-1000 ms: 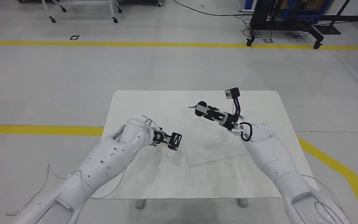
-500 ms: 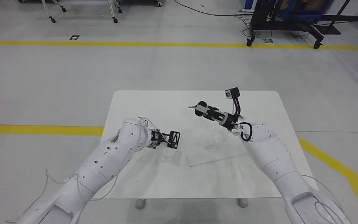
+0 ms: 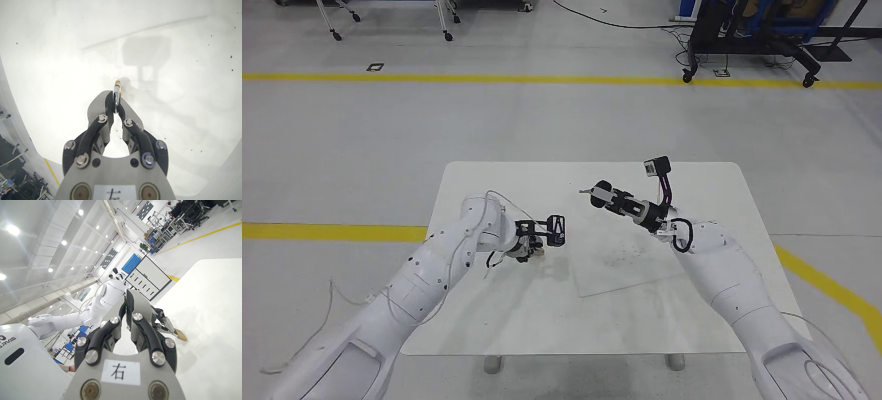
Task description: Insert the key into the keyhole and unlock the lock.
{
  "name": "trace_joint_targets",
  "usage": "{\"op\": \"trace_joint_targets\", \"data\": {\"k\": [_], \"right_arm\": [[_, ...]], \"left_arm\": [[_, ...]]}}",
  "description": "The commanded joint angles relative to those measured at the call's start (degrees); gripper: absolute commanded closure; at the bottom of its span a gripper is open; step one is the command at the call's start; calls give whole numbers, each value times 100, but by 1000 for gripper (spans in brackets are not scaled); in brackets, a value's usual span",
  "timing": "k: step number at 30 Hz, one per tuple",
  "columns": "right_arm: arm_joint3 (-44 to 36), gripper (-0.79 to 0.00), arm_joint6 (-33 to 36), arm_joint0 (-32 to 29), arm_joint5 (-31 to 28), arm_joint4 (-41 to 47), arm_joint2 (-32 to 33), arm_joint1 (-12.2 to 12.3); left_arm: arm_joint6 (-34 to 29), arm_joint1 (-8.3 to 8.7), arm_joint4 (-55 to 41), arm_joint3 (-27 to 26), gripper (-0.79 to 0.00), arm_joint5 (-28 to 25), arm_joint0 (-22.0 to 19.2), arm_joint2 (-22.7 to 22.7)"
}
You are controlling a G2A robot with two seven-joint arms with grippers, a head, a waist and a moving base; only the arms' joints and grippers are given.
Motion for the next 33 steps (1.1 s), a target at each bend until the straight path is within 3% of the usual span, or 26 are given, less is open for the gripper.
{"op": "trace_joint_targets", "data": {"k": [1, 20, 27, 33], "right_arm": [[0, 0, 0, 0, 0, 0, 0, 0], [0, 0, 0, 0, 0, 0, 0, 0], [0, 0, 0, 0, 0, 0, 0, 0], [0, 0, 0, 0, 0, 0, 0, 0]], "left_arm": [[-84, -7, -85, 44, 0, 86, -67, 107], [-272, -94, -532, 415, 0, 404, -309, 264], [-246, -126, -501, 482, -185, 413, -347, 325], [-223, -149, -532, 513, -277, 421, -375, 351]]}}
